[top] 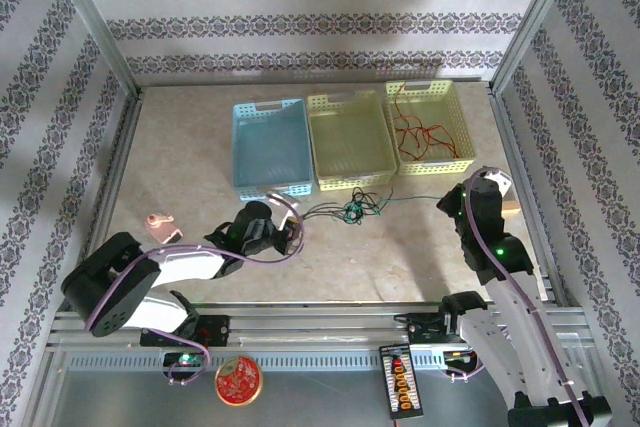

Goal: Untangle the cables

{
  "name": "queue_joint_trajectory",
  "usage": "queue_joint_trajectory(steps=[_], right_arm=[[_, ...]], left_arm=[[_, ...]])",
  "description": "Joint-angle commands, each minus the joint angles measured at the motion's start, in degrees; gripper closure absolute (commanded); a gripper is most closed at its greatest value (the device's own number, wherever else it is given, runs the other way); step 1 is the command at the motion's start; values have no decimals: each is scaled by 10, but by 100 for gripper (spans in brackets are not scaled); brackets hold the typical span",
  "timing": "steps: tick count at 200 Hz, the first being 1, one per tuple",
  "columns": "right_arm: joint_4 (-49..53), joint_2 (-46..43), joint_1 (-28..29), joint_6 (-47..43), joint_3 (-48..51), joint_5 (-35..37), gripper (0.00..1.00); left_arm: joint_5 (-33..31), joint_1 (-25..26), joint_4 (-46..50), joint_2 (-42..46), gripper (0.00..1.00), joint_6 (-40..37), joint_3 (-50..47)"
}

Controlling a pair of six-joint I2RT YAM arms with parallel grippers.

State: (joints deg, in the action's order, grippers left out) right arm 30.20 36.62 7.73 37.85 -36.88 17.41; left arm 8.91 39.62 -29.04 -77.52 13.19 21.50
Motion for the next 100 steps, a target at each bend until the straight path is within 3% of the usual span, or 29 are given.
queue_joint_trajectory(steps=[1,51,100], right_arm=[[35,-1,-23,40,14,64,100],[58,20,-56,92,42,56,100],[74,39,-106,104,59,39,100]], left_arm=[[-76,-9,20,32,100,29,-15],[-217,-11,61,83,100,77,-51],[-263,-13,81,104,100,99,-64]])
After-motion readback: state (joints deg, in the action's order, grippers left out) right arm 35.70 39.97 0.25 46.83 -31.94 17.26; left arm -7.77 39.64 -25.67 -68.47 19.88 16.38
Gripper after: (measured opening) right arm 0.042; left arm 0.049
